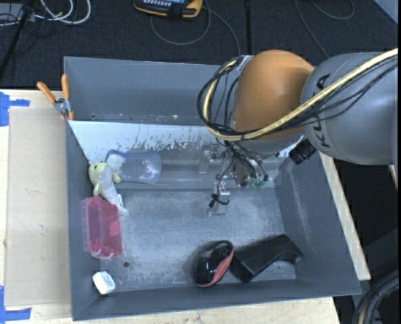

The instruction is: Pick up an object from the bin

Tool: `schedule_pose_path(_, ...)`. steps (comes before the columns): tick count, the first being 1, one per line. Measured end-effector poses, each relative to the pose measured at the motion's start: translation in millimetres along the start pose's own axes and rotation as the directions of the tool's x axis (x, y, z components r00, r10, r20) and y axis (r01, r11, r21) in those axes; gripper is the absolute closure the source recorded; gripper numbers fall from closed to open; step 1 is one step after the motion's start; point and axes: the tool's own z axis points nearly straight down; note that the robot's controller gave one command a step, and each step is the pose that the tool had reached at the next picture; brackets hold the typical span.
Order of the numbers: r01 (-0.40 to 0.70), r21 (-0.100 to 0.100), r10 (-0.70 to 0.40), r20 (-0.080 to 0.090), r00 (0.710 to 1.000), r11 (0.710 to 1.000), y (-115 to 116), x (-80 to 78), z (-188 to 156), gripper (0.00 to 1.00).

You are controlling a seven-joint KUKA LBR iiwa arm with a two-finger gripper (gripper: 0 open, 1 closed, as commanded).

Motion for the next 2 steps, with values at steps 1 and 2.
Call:
schedule_pose_path(1,-0.001,0.000,0.001,0.008,1.000,1.000,-0.3,-1.2,-4.9,0.00)
schedule_pose_path(2,0.048,0.000,-0.048,0.006,0.999,0.999,-19.3,44.6,33.4,0.00)
